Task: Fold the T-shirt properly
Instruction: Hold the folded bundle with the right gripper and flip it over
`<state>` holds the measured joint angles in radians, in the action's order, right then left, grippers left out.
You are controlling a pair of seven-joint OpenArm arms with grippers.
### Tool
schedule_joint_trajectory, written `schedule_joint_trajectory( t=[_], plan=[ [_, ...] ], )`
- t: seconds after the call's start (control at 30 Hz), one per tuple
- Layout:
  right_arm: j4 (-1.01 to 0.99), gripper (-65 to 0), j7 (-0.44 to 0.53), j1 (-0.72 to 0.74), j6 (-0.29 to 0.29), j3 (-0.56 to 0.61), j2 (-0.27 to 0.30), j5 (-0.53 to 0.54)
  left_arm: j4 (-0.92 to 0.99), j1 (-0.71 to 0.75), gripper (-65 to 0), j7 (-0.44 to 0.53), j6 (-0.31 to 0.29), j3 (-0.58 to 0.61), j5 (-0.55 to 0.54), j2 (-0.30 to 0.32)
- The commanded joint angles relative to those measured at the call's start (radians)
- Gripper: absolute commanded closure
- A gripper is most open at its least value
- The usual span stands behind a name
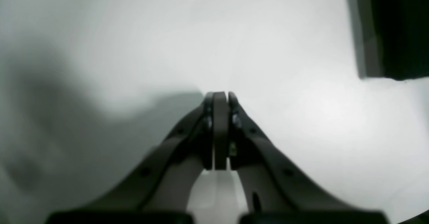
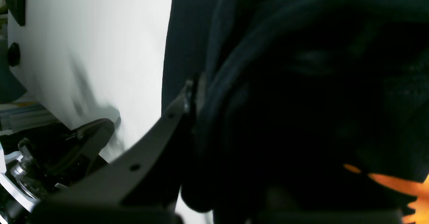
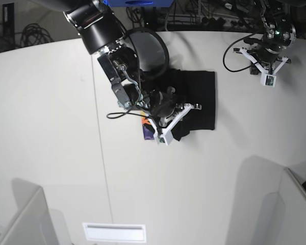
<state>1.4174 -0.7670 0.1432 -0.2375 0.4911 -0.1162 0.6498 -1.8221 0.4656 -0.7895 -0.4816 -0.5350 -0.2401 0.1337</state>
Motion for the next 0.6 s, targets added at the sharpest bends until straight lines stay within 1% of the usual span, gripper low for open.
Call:
schedule_joint_trajectory(
  t=[0.0, 0.13, 0.17, 0.23, 0.3, 0.33, 0.37, 0.47, 0.57],
  plan=[
    [0.018, 0.0, 0.013, 0.023, 0.005, 0.002, -0.012, 0.011, -0.014, 0.002, 0.0, 0.018, -0.001, -0.004, -0.009, 0.01],
    [0.018, 0.0, 0.013, 0.025, 0.005, 0.004, -0.012, 0.011, -0.014, 0.002, 0.0, 0.018, -0.001, -0.004, -0.009, 0.01],
    [0.018, -1.2, 0.011, 0.025, 0.005, 0.004, -0.012, 0.011, -0.014, 0.002, 0.0, 0.018, -0.001, -0.004, -0.009, 0.01],
    [0.018, -18.9, 0.011, 0.025, 0.005, 0.004, -0.012, 0.011, -0.014, 0.002, 0.0, 0.018, -0.001, -0.004, -0.009, 0.01],
    [0.018, -34.1, 0.011, 0.025, 0.005, 0.004, -0.012, 0.011, -0.014, 0.002, 0.0, 0.018, -0.001, -0.006, -0.008, 0.011],
    [0.023, -39.9, 0.011, 0.025, 0.005, 0.004, -0.012, 0.011, -0.014, 0.002, 0.0, 0.018, -0.001, -0.006, -0.006, 0.011],
    [0.024, -42.5, 0.011, 0.025, 0.005, 0.004, -0.012, 0.011, -0.014, 0.002, 0.0, 0.02, -0.001, -0.007, -0.006, 0.011],
    [0.046, -39.8, 0.011, 0.025, 0.01, 0.007, -0.012, 0.011, -0.012, -0.003, 0.0, 0.017, -0.001, -0.058, -0.009, 0.008],
    [0.069, -39.6, 0.007, 0.037, 0.01, 0.05, -0.012, 0.011, -0.012, -0.006, 0.0, 0.017, -0.001, -0.093, -0.009, 0.01]
  ],
)
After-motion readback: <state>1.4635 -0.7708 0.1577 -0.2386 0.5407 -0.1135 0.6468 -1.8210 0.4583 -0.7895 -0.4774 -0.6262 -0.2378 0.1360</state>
